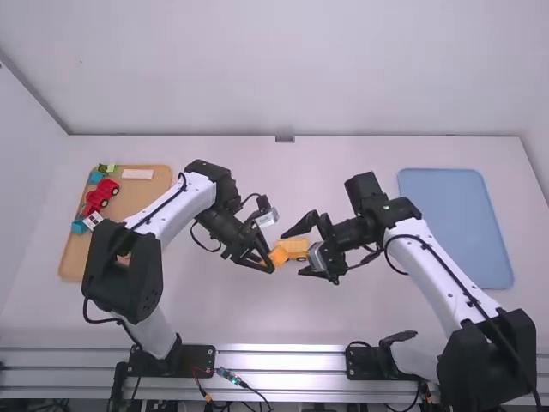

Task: Assemble lego blocks to make yellow taxi

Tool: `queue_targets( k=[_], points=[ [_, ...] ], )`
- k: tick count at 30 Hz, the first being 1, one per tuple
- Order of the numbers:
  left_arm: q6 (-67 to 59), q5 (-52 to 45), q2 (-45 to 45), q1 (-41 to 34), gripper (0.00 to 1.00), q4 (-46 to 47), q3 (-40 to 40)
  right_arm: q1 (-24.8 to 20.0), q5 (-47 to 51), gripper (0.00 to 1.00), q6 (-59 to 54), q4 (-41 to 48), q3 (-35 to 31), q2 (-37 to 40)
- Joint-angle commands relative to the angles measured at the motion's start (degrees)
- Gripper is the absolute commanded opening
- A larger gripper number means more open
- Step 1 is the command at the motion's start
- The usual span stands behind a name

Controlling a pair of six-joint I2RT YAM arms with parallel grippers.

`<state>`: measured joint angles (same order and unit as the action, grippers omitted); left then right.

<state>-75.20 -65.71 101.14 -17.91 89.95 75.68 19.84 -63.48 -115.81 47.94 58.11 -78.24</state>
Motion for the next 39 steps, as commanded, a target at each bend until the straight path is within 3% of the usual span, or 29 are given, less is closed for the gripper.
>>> queue_targets(
  k=[1,8,16,23,32,39],
  points=[
    [-3.3,-2.2,0.3,-0.5,0.02,-0.5,-0.4,1.2,0.3,0.88,7.1,-2.3,0.0,-0.4],
    [-0.5,-0.7,0.3,-1.6,0.02,-4.2,-0.4,2.3,0.5,0.87,8.5,-4.1,0.0,-1.1],
    [14.7,0.8,0.3,-1.8,0.02,-15.2,-0.4,2.3,0.6,0.74,10.1,-4.0,0.0,-1.1],
    [14.0,-0.1,0.3,-2.0,0.02,-14.7,-0.3,2.3,1.9,0.64,10.5,-4.1,0.0,-1.1],
    [6.1,-1.3,0.3,-1.9,0.02,-9.2,-0.3,2.3,3.1,0.65,10.4,-4.5,-0.6,-1.1],
    [5.7,-1.4,0.3,-2.3,0.02,-9.1,-0.3,2.4,1.4,0.60,11.0,-7.4,-2.6,-1.1]
  ],
)
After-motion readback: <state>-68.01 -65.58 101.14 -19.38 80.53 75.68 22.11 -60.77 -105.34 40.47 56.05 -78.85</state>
